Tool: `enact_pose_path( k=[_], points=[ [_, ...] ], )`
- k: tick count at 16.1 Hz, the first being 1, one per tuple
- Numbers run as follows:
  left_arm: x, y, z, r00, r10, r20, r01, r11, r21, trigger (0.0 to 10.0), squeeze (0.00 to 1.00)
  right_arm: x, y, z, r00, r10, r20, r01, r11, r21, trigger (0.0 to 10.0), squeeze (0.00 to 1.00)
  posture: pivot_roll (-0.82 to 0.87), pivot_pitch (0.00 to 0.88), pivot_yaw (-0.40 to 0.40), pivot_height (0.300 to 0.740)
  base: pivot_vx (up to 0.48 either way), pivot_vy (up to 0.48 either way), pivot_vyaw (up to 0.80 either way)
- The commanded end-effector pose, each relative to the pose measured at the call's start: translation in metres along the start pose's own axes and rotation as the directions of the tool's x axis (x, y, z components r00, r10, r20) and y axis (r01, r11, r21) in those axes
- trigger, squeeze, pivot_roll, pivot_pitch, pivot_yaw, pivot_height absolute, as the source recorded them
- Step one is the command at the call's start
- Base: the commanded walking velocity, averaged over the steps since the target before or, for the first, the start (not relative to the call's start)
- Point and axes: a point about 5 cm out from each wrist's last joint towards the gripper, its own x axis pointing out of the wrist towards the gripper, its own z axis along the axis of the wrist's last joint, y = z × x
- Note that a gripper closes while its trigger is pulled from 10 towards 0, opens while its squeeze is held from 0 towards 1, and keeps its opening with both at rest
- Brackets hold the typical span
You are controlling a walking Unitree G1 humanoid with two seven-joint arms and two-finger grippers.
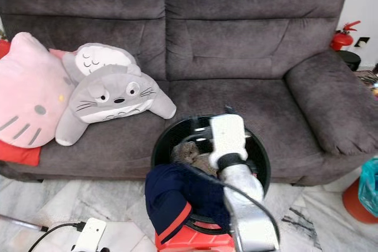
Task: Hang hanger
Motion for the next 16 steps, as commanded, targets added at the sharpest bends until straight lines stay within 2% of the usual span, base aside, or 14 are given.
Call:
enact_pose_path(
  k=[1, 8, 16],
  points=[
    [-0.001, 0.002, -0.004, 1.0, 0.007, -0.014, -0.007, 1.0, 0.003, 10.0, 0.0, 0.003, -0.001, -0.001, 1.0, -0.013, -0.005, 0.013, 1.0, 0.014, 10.0, 0.0, -0.17, 0.019, 0.023, 0.74, 0.0, 0.0, 0.0],
    [-0.001, 0.004, -0.007, 1.0, 0.006, -0.018, -0.006, 1.0, 0.005, 10.0, 0.0, 0.01, 0.002, -0.003, 0.999, -0.045, -0.005, 0.046, 0.998, 0.039, 10.0, 0.0, -0.15, 0.0, 0.035, 0.74, 0.0, 0.0, 0.0],
    [-0.002, 0.004, -0.009, 1.0, 0.003, -0.02, -0.003, 1.0, 0.008, 10.0, 0.0, 0.016, 0.007, -0.004, 1.0, -0.009, 0.001, 0.009, 1.0, 0.008, 10.0, 0.0, -0.15, 0.0, 0.038, 0.74, 0.0, 0.0, 0.0]
  ],
)
